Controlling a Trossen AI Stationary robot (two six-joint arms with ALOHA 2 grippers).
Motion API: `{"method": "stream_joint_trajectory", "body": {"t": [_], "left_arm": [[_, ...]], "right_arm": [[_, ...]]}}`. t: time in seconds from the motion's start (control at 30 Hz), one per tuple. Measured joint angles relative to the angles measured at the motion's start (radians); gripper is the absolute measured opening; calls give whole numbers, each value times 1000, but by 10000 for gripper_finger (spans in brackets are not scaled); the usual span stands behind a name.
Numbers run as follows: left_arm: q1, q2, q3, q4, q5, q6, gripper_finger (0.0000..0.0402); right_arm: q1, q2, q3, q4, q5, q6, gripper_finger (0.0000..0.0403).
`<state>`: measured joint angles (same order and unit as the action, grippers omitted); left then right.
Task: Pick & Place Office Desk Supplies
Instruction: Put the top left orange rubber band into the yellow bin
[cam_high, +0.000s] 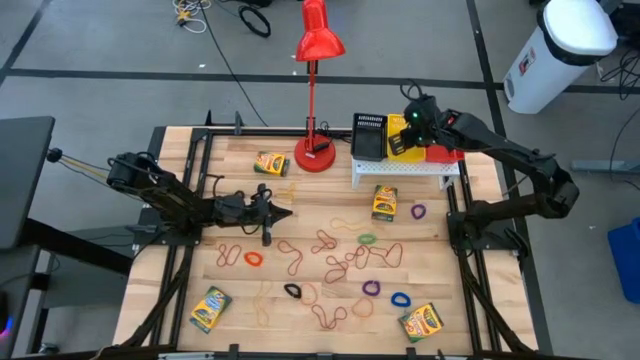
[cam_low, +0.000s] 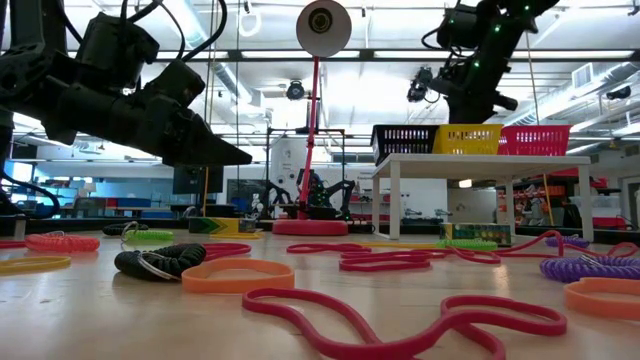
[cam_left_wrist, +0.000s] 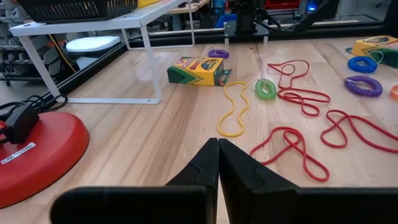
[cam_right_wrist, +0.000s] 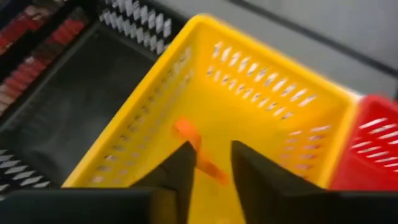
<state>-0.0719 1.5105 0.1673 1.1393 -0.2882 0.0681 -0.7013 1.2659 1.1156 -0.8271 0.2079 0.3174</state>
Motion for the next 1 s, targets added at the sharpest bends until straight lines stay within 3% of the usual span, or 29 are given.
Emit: {"method": "stream_joint_trajectory", "body": {"t": [0.13, 0.27, 0.5, 0.7, 1.0], "left_arm": [[0, 0, 0, 0, 0, 0, 16], [0, 0, 0, -5, 0, 0, 16], [0, 0, 0, -10, 0, 0, 16], [0, 0, 0, -12, 0, 0, 16], [0, 0, 0, -15, 1, 0, 16]], "right_arm": [[-20, 0, 0, -33, -88, 45, 189], [-59, 1, 0, -49, -106, 87, 221], [-146, 0, 30, -60, -199, 129, 218], [-149, -6, 97, -72, -231, 157, 211], [-150, -8, 114, -171, -246, 211, 260]]}}
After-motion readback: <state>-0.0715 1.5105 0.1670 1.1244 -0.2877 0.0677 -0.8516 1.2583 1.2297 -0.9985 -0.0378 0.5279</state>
